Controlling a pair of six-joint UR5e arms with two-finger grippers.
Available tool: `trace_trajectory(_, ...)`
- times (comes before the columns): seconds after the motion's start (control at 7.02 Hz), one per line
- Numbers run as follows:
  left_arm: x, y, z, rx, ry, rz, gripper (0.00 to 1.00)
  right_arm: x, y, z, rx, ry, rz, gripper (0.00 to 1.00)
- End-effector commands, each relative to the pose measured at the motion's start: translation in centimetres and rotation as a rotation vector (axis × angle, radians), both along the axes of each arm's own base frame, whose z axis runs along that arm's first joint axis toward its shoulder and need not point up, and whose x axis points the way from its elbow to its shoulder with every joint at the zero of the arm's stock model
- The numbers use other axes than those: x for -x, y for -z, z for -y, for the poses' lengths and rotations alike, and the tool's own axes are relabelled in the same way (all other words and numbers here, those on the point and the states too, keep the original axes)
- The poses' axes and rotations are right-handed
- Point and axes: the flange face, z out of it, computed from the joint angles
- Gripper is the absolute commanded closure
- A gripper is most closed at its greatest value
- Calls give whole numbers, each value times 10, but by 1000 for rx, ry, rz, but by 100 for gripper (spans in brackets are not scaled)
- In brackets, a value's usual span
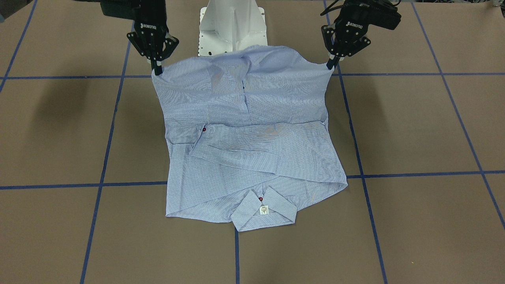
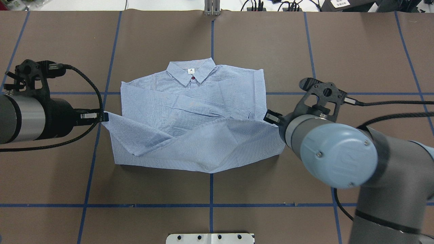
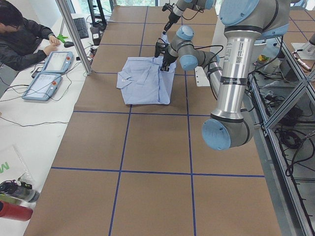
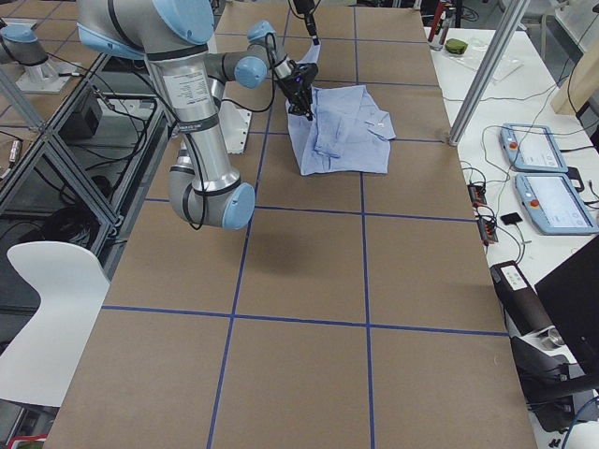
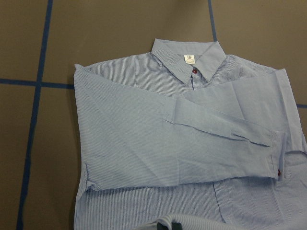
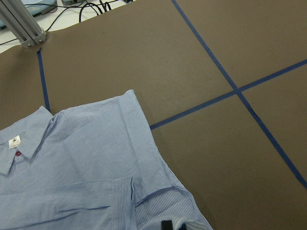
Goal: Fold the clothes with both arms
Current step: 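Lift the hem with both grippers and fold it toward the collar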
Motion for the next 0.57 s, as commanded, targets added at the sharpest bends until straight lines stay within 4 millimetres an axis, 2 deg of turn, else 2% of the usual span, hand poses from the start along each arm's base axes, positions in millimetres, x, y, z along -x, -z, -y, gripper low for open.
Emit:
trace_trajectory(0.0,-61,-9,64,7,78,72,100,37,-39,72,-29,-20,8,100)
trace_trajectory(0.14,-109,-15,111,6,97,133,100,40,-41,89,-29,-35,-5,100)
trace_trajectory(0.43,-74,-25,153,-137,66,236,100,38,-38,112,-17,-49,-11,100)
